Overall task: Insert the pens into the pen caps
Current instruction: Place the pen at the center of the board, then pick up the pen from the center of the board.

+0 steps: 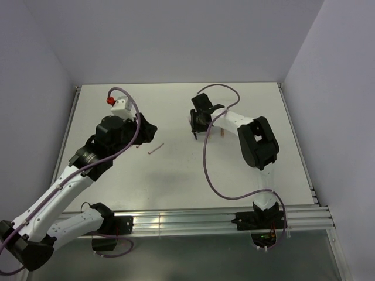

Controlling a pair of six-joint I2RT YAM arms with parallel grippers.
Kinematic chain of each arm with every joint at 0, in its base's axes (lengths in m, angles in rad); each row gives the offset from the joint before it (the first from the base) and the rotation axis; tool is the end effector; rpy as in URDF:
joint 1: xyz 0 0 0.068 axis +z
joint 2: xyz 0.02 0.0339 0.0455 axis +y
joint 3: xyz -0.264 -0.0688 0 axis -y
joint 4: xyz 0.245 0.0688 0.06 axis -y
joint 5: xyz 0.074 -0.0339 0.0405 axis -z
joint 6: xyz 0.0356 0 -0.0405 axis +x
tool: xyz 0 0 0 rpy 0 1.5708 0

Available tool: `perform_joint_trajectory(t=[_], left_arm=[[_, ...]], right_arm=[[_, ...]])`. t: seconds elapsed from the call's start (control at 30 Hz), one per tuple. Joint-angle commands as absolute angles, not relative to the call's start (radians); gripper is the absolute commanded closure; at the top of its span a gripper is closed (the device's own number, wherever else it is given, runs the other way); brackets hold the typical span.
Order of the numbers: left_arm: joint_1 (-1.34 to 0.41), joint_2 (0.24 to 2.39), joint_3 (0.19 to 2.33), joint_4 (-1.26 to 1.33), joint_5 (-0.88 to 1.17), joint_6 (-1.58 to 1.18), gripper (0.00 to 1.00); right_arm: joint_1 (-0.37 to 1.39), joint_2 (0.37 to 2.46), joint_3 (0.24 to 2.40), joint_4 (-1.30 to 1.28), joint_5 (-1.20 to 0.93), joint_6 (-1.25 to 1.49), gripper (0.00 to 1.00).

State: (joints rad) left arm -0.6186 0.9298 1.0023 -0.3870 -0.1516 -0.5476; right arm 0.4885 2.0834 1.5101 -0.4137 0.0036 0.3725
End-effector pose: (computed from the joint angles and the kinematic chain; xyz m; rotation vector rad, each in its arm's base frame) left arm 0.1709 -0.1151 0.3689 -0.0379 1.9345 -0.6501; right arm 0.3959 0.2103 0.1696 -0.1488 2.5869 0.3207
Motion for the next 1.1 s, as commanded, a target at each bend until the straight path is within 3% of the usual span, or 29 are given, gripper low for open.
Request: perform_joint_trajectory(t=[0.0, 0.27, 0.57, 0.8, 1.07], left_arm=[[-0.612, 0.966, 1.025, -0.397, -0.196, -0.574, 0.40], [-0.611, 1.173, 1.057, -0.483, -0.274, -0.421, 0.36], [-0.609, 1.468, 1.156, -0.459, -0.340, -0.209, 0.39], [-0.595, 1.721, 1.249, -0.402, -0.269, -0.120, 0.41], [-0.543, 1.835, 1.267, -0.377, -0.170, -0.090, 0.43]], right_arm=[[0.492, 1.962, 1.517, -0.422, -0.017, 0.348, 0.60], [0.491, 1.815, 1.473, -0.419, -0.043, 0.324, 0.58], [0.439, 1.661, 1.394, -0.356, -0.158, 0.328, 0.56], [0.377, 1.592, 1.327, -0.318, -0.230, 0.336, 0.56], [0.301, 1.508, 1.255, -0.275, -0.287, 0.357, 0.56]])
